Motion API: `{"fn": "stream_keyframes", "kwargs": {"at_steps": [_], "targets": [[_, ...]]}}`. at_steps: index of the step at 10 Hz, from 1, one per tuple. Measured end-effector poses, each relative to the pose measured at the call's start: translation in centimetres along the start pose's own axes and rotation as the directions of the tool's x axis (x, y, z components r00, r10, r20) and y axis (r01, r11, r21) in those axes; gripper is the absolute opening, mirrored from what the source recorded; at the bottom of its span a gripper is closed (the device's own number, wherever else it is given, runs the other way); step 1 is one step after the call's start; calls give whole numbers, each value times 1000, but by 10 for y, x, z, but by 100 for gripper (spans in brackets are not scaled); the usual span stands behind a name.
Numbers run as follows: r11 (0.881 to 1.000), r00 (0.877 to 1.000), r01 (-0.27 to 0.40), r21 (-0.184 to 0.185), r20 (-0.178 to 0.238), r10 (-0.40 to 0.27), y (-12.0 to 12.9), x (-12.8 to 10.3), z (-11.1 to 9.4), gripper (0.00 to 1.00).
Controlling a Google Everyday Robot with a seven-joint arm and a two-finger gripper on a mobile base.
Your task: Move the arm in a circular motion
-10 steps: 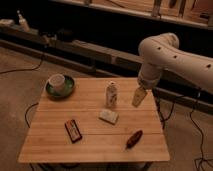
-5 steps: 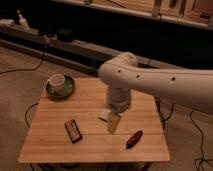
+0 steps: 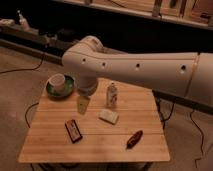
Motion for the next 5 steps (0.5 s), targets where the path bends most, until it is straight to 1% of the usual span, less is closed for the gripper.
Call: {"fn": "stream_keyframes", "kwargs": {"at_steps": [1, 2, 3, 4, 5], "targets": [[998, 998, 19, -56, -55, -22, 40, 1, -4, 80], [994, 995, 17, -109, -92, -27, 84, -17, -5, 80], [986, 993, -25, -165, -116, 6, 137, -69, 0, 80], [980, 992, -65, -189, -121, 42, 162, -109, 4, 80], [970, 985, -140, -197, -127, 116, 182, -170, 12, 80]]}}
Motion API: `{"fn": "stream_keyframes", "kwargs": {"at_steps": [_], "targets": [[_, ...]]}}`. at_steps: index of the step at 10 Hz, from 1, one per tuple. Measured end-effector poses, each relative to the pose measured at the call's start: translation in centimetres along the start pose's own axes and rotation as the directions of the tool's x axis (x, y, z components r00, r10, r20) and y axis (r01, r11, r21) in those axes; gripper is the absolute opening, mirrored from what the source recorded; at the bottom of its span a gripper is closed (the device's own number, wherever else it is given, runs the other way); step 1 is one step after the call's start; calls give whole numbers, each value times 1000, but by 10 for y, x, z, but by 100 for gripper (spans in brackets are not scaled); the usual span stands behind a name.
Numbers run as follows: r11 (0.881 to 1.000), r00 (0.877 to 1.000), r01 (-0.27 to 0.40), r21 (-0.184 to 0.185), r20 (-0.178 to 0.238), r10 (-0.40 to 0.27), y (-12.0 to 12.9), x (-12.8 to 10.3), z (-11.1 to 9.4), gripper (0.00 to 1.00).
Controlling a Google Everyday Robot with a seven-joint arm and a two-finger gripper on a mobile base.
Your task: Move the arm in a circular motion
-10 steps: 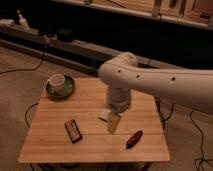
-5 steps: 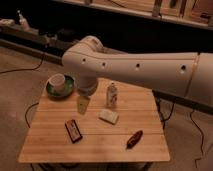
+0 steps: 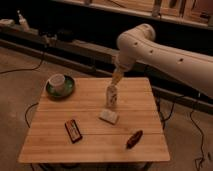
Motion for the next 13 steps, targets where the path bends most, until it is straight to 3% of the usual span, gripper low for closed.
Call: {"fn": "stream_keyframes", "kwargs": {"at_steps": [1, 2, 3, 4, 5, 8, 9, 10, 12, 13], "targets": [[996, 995, -92, 6, 24, 92, 8, -60, 4, 80], [987, 986, -160, 23, 50, 158, 4, -100, 5, 80], [965, 964, -254, 64, 101, 247, -17, -142, 4, 80], [942, 941, -319, 108, 152, 301, -44, -160, -1, 80], [925, 926, -351, 148, 197, 321, -70, -162, -7, 80], [892, 900, -381, 245, 318, 297, -153, -127, -38, 80], [888, 895, -378, 261, 348, 278, -176, -111, -46, 80], [890, 899, -358, 282, 362, 247, -200, -86, -52, 80], [903, 931, -271, 333, 329, 158, -233, -20, -61, 80], [909, 951, -213, 358, 290, 109, -243, 19, -64, 80]]}}
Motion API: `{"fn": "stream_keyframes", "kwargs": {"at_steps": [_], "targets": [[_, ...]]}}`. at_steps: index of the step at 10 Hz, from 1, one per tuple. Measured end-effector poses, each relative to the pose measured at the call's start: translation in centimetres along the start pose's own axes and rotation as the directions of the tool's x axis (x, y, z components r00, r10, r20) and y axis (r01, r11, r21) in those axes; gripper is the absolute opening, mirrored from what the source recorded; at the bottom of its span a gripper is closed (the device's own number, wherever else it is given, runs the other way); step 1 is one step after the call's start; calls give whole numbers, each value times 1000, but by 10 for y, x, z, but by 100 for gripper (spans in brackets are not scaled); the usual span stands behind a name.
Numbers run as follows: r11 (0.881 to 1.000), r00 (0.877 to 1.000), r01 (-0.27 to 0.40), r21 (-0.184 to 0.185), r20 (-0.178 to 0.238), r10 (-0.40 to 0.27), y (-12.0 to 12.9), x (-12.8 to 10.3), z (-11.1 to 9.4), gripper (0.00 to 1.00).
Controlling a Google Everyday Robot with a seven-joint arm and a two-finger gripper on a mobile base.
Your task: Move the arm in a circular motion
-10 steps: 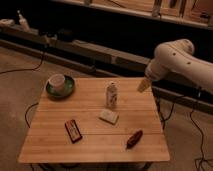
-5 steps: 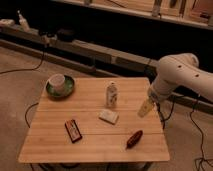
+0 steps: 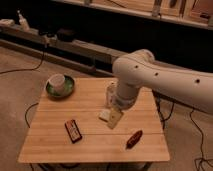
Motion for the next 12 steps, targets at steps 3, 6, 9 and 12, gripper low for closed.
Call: {"fn": "stream_keyframes", "kwargs": {"at_steps": [3, 6, 9, 12], "targets": [[991, 988, 134, -25, -79, -136, -1, 89, -25, 80], [960, 954, 231, -155, -156, -255, 88, 139, -35, 80], [970, 974, 137, -202, -150, -169, 175, 75, -17, 80], [976, 986, -144, -162, -113, 127, 207, -75, 7, 80]]}}
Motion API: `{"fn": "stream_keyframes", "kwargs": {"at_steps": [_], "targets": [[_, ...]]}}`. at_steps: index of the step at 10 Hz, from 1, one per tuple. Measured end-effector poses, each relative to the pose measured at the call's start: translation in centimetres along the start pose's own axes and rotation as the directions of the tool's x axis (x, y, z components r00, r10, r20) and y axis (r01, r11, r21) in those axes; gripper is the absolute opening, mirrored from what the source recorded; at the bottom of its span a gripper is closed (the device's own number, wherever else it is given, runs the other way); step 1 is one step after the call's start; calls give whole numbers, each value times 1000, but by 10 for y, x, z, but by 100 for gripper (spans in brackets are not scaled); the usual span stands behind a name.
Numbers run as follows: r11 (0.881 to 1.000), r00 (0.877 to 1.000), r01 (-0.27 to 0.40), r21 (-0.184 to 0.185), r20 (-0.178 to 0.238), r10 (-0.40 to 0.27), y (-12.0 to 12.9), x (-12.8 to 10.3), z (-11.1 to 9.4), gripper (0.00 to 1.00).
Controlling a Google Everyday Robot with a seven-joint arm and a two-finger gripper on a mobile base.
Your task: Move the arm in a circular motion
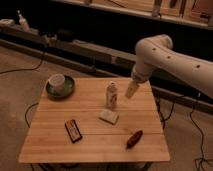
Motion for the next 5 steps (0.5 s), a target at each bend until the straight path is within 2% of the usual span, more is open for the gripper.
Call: {"fn": "stream_keyframes", "kwargs": {"at_steps": [1, 2, 3, 4, 5], "targets": [[994, 993, -109, 9, 42, 108, -2, -54, -2, 80], [987, 985, -158, 20, 77, 156, -16, -81, -7, 80], [985, 979, -171, 39, 123, 165, -41, -98, -11, 80], [988, 979, -144, 62, 156, 133, -72, -99, -15, 80], [992, 982, -85, 89, 174, 69, -109, -88, -18, 80]]}}
